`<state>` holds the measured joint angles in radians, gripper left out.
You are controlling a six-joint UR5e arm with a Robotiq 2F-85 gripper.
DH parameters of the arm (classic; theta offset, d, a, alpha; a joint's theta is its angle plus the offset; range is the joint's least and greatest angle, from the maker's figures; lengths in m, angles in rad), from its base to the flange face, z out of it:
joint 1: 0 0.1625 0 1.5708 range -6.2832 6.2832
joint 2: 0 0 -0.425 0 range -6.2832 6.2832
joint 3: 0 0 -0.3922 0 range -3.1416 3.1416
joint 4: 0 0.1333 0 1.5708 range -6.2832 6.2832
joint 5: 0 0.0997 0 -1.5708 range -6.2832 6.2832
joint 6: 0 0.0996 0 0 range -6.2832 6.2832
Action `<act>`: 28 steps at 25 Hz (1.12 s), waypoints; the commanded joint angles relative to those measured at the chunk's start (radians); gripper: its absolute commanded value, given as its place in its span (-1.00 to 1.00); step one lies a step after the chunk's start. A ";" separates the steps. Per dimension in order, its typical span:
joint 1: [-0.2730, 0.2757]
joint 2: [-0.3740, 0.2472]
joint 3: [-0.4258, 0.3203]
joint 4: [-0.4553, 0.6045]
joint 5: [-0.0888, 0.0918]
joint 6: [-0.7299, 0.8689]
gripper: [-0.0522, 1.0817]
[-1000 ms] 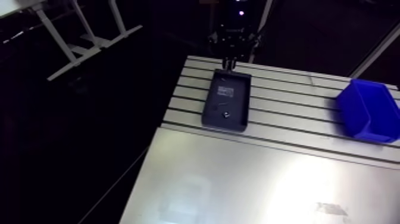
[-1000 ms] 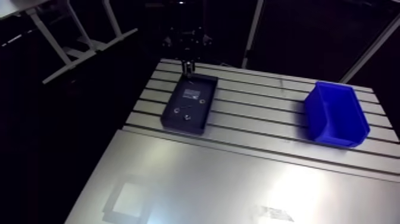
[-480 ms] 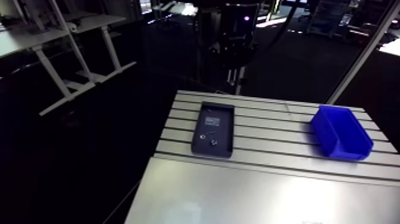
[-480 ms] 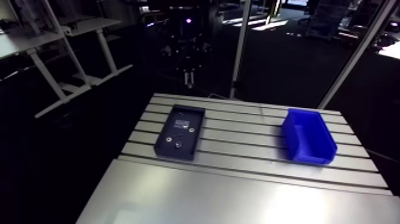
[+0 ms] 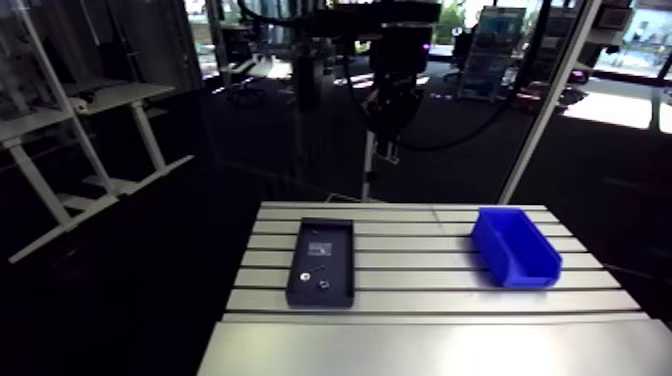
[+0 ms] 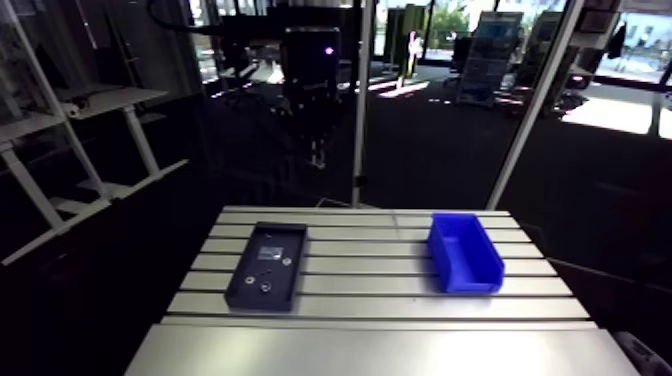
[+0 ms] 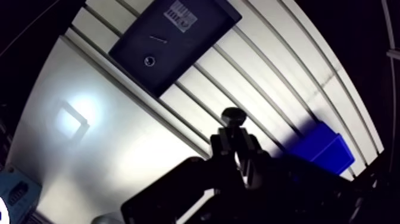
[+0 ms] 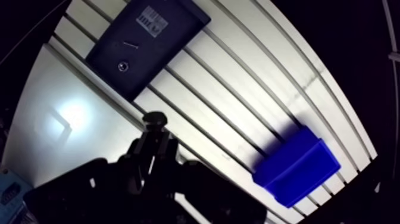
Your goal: Pick up the M10 bolt from the tray and put it into the blue bin.
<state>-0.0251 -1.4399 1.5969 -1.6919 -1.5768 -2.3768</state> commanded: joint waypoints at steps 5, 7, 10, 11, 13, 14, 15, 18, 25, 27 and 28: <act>-0.346 -0.052 0.024 0.085 -0.010 -0.872 0.98; -0.383 -0.047 0.027 0.080 -0.012 -0.967 0.98; -0.440 -0.041 0.025 0.073 -0.012 -1.097 0.98; -0.457 -0.040 0.024 0.068 -0.013 -1.137 0.98; -0.478 -0.018 0.027 0.018 -0.024 -1.206 0.98; -0.483 -0.012 0.028 -0.019 -0.030 -1.231 0.98; -0.490 -0.003 0.031 -0.044 -0.033 -1.251 0.98; -0.509 0.033 0.030 -0.074 -0.050 -1.286 0.97; -0.523 0.109 0.024 -0.194 -0.087 -1.291 0.97; -0.524 0.118 0.030 -0.229 -0.107 -1.291 0.97; -0.524 0.118 0.031 -0.248 -0.108 -1.289 0.97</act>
<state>-0.4739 -1.4129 1.6213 -1.7528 -1.6182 -3.5055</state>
